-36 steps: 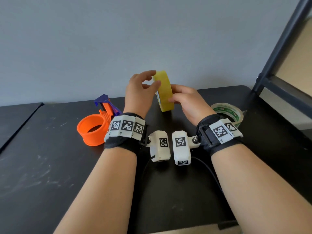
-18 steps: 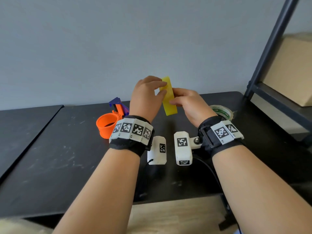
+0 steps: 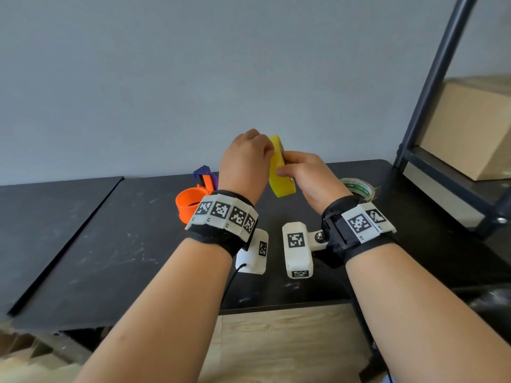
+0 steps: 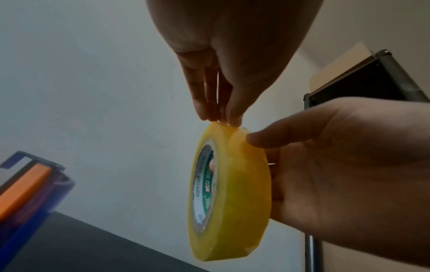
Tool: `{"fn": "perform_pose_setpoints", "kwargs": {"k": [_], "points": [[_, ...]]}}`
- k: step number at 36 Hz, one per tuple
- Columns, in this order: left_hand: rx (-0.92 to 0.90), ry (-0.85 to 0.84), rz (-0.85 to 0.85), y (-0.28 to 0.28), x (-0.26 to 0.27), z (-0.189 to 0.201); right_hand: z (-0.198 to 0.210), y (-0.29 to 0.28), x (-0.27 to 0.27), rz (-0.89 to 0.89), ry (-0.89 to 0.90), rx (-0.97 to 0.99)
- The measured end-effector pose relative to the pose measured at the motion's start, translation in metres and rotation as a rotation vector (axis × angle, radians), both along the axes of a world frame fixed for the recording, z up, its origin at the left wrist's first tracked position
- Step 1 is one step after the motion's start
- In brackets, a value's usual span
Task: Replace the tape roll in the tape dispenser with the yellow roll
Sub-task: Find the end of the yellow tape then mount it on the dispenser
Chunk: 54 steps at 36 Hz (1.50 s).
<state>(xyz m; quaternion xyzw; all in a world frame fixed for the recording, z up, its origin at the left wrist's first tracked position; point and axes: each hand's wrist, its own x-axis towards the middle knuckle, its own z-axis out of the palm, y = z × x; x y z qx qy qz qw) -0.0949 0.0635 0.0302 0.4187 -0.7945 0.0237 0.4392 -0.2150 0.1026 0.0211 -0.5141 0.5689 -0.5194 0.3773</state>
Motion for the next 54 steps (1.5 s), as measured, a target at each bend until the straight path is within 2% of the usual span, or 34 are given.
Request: {"fn": "perform_pose_setpoints", "kwargs": {"k": [12,21,37,51,54], "points": [[0.18,-0.06,-0.005,0.0,0.005,0.012,-0.003,0.011,0.008,-0.045,0.133,-0.07],[0.221,-0.118,-0.001,0.001,0.01,0.013,-0.007,0.017,0.006,-0.051,0.274,-0.126],[0.223,-0.134,-0.023,0.006,0.009,0.011,-0.03,0.017,-0.001,-0.138,0.232,-0.077],[0.365,0.055,-0.071,0.004,0.016,0.012,-0.026,0.022,0.005,-0.095,0.102,-0.059],[0.37,0.096,-0.082,0.006,0.017,0.014,-0.029,0.022,0.008,-0.085,0.161,-0.054]]}}
